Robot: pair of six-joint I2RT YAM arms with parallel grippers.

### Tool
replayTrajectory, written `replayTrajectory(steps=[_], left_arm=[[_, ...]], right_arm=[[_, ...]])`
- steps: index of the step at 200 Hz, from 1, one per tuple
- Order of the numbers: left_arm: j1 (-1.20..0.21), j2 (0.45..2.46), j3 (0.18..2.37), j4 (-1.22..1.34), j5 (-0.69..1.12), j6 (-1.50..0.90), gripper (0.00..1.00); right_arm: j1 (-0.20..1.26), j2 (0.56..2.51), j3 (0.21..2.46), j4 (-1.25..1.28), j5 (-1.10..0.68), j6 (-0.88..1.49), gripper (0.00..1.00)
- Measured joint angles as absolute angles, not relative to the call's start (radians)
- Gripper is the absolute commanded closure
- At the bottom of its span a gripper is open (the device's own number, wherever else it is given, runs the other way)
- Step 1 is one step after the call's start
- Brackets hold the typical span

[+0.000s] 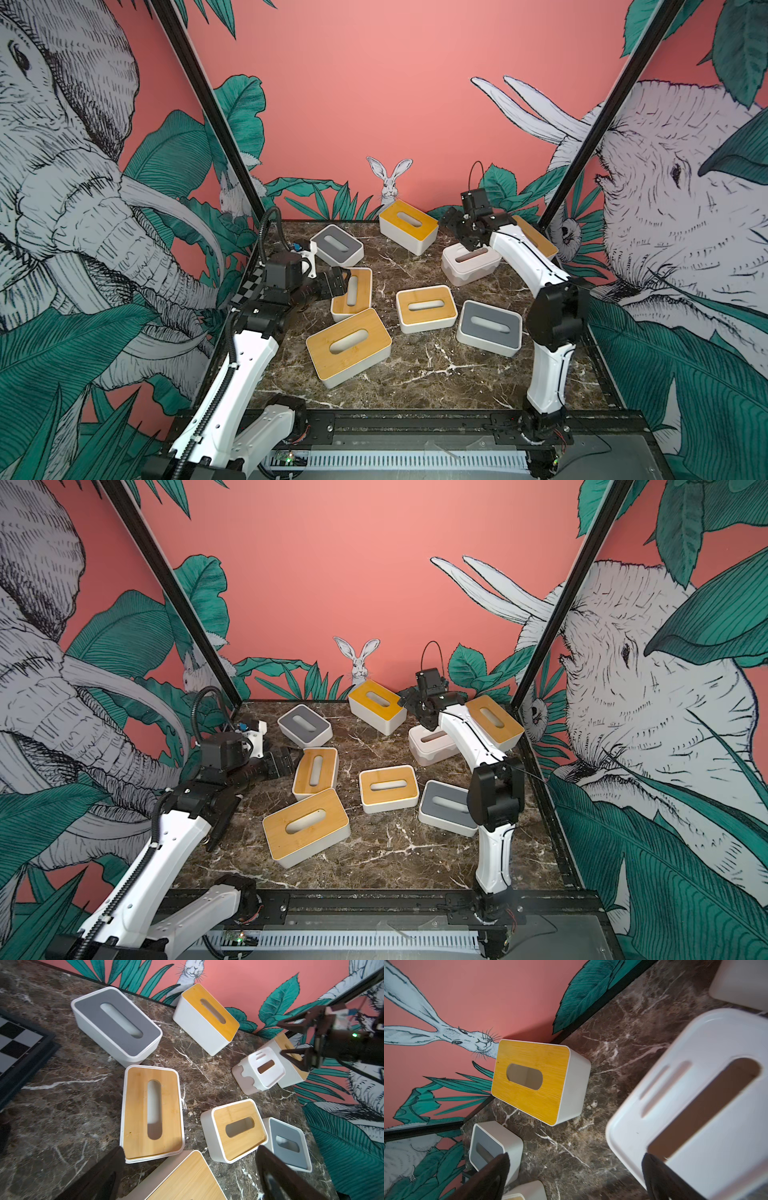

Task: Stack the tissue boxes
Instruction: Adjust the tissue box at the center of the board.

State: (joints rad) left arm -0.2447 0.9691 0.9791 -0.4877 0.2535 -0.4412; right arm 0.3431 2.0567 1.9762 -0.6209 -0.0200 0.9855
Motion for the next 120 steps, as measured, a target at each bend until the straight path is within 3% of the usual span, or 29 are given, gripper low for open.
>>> replayTrajectory(steps=[40,120], left_arm=[[-0.262,0.992,0.979,-0.438,0.273,-0.454,0.00],[-0.262,0.987,0.946,-0.403,0.277,-0.453,0.00]], right_arm=[[0.382,2.267,2.269,-0.716,-0.001,1.086,0.01],[0.395,2.547,2.600,-0.781,0.017,1.144,0.01]])
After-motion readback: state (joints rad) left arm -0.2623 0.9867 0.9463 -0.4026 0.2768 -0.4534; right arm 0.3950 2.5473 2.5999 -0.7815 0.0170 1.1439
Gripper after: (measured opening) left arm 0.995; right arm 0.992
